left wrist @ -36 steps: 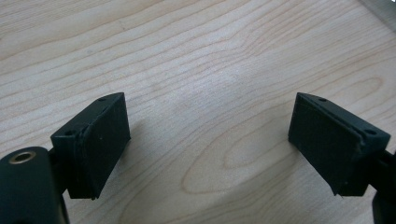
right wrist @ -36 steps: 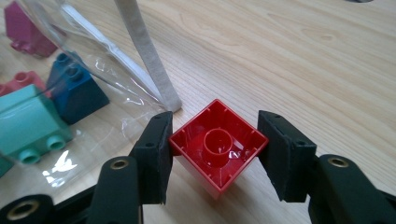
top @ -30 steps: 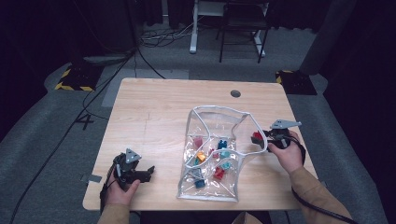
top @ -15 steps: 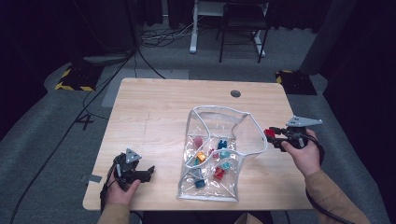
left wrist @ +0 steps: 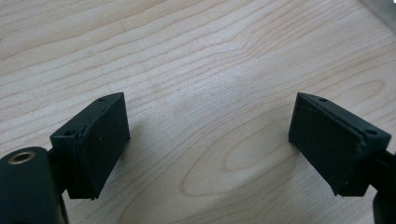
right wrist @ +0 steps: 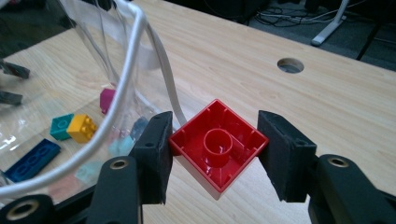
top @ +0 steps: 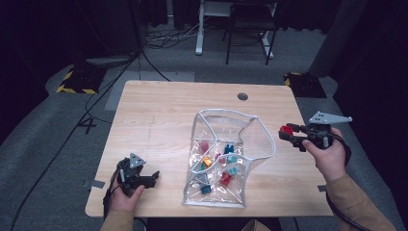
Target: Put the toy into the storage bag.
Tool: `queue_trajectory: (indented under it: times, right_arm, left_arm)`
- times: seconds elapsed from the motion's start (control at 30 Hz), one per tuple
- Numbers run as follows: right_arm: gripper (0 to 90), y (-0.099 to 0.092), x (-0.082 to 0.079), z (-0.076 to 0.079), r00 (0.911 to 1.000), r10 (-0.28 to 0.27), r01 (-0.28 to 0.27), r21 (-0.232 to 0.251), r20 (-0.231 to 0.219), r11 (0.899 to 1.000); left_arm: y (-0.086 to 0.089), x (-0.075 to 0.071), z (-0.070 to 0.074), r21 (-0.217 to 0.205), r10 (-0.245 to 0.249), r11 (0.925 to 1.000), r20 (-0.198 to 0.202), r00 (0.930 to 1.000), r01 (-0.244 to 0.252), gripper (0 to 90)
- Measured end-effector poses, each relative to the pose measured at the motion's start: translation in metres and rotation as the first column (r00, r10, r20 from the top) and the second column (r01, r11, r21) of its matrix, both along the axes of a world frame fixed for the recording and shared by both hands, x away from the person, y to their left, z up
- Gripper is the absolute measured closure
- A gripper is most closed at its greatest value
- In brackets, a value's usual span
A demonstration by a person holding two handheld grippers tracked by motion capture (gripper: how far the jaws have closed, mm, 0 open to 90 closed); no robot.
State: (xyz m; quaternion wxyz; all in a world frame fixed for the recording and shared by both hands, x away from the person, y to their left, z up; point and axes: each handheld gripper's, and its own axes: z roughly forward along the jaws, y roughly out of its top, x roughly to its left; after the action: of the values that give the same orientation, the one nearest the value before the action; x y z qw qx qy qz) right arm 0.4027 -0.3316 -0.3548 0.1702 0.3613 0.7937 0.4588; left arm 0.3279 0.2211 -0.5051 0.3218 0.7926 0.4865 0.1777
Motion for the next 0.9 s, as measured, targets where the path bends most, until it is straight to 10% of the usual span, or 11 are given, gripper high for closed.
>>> queue_trajectory:
  times: [0.9]
  right_arm:
    - [47.9, 0.056, 0.009, 0.063, 0.9874, 0.141, -0.143, 0.026, 0.072, 0.989]
  left_arm:
    - [0.000, 0.000, 0.000, 0.001, 0.000, 1.0000, 0.001, 1.0000, 0.000, 12.7]
